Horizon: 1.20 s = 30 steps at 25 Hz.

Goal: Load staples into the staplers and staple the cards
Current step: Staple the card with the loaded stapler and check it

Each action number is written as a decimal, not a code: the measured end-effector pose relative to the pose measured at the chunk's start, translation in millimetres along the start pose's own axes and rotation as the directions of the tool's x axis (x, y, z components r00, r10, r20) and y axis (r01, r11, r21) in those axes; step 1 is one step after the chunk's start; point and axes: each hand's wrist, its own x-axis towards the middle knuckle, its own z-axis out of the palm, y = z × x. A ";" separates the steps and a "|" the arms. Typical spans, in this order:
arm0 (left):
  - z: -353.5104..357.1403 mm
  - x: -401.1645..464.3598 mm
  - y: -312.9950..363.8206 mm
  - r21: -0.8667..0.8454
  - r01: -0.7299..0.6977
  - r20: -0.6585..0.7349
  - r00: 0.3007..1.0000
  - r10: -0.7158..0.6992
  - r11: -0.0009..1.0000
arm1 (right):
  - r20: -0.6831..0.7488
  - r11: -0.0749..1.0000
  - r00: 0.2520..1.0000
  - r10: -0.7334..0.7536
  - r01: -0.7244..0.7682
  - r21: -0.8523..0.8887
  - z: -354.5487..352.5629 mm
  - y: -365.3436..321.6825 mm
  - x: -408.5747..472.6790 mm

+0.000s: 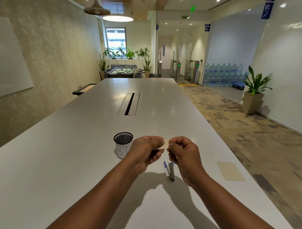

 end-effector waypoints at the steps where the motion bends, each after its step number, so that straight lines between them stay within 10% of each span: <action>1: 0.8 1.0 -0.6 -0.017 0.017 -0.021 1.000 -0.017 1.000 | 0.003 1.000 1.000 -0.004 0.004 -0.009 0.2 0.6 0.2; 19: -10.3 14.2 -9.5 -0.080 0.023 0.036 0.999 -0.020 0.997 | -0.017 1.000 1.000 0.017 -0.017 0.015 -2.1 8.4 8.0; 30: -36.6 36.9 -31.5 0.098 -0.113 -0.039 0.992 0.118 0.989 | -0.075 0.951 0.991 0.109 -0.126 -0.283 -7.9 27.6 29.2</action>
